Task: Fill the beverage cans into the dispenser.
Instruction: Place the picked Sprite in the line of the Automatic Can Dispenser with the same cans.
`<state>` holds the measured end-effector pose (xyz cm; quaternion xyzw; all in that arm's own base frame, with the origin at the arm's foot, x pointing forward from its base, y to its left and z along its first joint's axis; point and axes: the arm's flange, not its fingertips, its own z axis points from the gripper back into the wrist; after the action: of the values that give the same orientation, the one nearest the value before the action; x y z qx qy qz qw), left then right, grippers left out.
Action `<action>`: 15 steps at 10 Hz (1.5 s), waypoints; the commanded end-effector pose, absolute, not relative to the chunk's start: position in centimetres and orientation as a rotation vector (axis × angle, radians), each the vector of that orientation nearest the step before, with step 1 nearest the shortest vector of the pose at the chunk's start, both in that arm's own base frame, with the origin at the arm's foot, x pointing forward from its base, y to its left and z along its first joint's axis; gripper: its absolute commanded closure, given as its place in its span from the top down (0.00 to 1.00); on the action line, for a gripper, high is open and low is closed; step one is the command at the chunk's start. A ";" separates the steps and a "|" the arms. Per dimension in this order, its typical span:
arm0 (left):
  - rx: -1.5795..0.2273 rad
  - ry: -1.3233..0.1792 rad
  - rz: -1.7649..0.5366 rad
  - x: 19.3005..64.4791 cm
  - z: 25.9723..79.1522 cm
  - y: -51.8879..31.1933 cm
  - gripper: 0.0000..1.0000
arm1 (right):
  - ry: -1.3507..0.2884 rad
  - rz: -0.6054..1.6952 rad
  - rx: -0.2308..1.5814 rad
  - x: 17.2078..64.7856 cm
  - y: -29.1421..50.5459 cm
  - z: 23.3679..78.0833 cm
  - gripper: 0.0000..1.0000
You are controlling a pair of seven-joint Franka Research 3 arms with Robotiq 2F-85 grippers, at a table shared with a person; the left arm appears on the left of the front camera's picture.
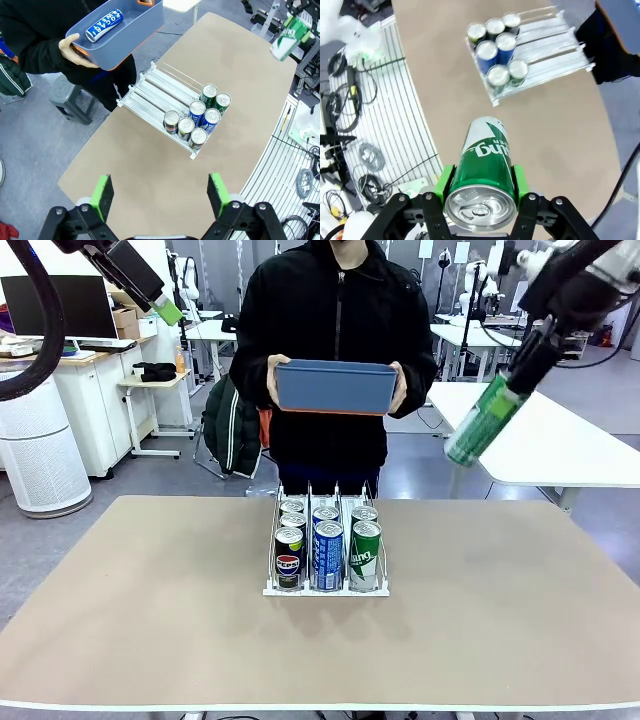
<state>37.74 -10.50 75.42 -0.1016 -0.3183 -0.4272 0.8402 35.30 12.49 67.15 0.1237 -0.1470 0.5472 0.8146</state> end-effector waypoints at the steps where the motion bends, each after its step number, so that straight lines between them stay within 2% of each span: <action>1: -0.216 -0.672 -0.905 37.7 75.4 -10.4 1.00 | -0.230 1.205 0.225 36.0 13.6 65.6 0.58; 3: -0.216 -0.672 -0.905 37.7 75.4 -10.4 1.00 | -0.209 1.245 0.241 39.3 12.8 65.5 0.58; 4: -0.216 -0.672 -0.905 37.7 75.4 -10.4 1.00 | -0.235 1.197 0.248 35.8 13.5 64.8 0.58; 14: -0.216 -0.672 -0.905 37.7 75.4 -10.4 1.00 | -0.230 1.210 0.243 36.2 13.4 64.7 0.58; 15: -0.216 -0.672 -0.905 37.7 75.4 -10.4 1.00 | -0.263 1.205 0.259 34.4 13.5 64.0 0.58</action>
<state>37.73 -10.50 75.44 -0.1015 -0.3185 -0.4272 0.8401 35.97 13.40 64.51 0.1151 -0.1068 0.5665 0.8090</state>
